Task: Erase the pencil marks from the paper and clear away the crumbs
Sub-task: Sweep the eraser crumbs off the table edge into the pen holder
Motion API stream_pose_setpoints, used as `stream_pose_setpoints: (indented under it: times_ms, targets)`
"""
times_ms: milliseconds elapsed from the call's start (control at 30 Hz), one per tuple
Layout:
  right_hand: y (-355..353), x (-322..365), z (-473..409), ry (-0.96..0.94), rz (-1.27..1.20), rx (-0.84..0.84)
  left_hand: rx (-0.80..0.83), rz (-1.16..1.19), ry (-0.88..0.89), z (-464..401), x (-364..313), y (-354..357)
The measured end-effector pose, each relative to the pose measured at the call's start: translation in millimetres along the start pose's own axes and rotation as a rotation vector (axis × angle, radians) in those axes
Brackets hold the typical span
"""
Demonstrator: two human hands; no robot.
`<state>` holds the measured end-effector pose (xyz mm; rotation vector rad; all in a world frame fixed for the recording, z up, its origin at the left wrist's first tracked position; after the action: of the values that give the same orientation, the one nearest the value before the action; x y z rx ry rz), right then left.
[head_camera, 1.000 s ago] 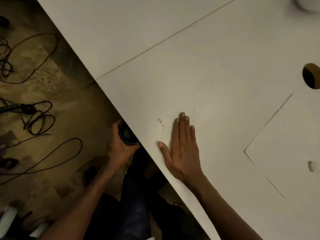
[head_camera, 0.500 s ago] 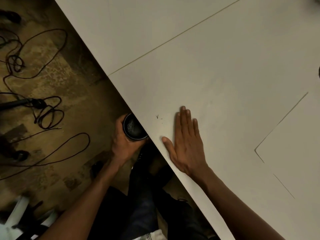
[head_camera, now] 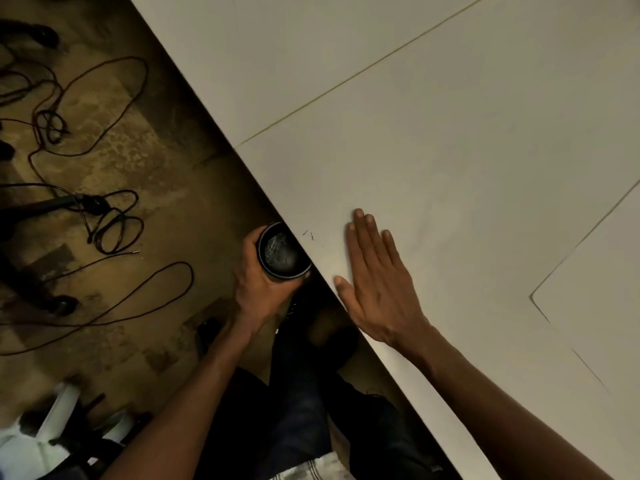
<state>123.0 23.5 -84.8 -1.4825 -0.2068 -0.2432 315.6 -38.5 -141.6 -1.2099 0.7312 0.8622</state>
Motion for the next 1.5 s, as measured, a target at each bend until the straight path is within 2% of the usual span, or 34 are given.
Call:
stream_pose_setpoints:
  times_ms: [233,433,500,567,667,900,1033,1133,1233,1400,1500]
  targets:
    - [11,42,-19,-0.175,0.039,0.012,-0.004,0.016,-0.007,9,-2,-2]
    - [15,59,-17,-0.333,-0.041,0.029,-0.026,-0.011,-0.011,11,4,-1]
    - [13,57,-16,-0.306,-0.139,0.013,-0.024,-0.007,-0.023,12,4,-2]
    - [10,50,-15,-0.203,-0.212,-0.024,-0.021,-0.001,-0.026,11,5,-3]
    - [12,43,-15,-0.09,-0.084,-0.014,-0.015,0.013,0.001,11,8,-3]
    - [22,74,-17,-0.294,-0.049,0.025,0.02,0.082,0.011,13,-4,-6]
    - [6,67,-8,-0.124,-0.262,-0.087,0.003,0.041,-0.034,13,2,-10]
    - [-1,35,7,0.137,-0.209,-0.174,-0.035,-0.004,-0.051,10,10,-8]
    - [3,17,4,0.277,-0.099,-0.134,-0.018,0.001,-0.019,9,13,-6]
    - [14,57,-23,-0.059,-0.079,-0.033,0.027,0.032,0.014,11,8,-10]
    - [20,81,-19,-0.19,-0.086,0.024,0.036,0.014,0.041,14,1,-14]
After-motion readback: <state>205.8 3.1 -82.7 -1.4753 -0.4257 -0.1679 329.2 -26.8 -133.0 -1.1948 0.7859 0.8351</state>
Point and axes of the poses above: each hand's wrist, its own z-axis away from the middle knuckle, its own y-axis out of the palm, x = y × z, the point moved 2 cm from there along -z, towards the middle knuckle, and after that the axes turned 7 degrees about -x, right-handed, at the moved point
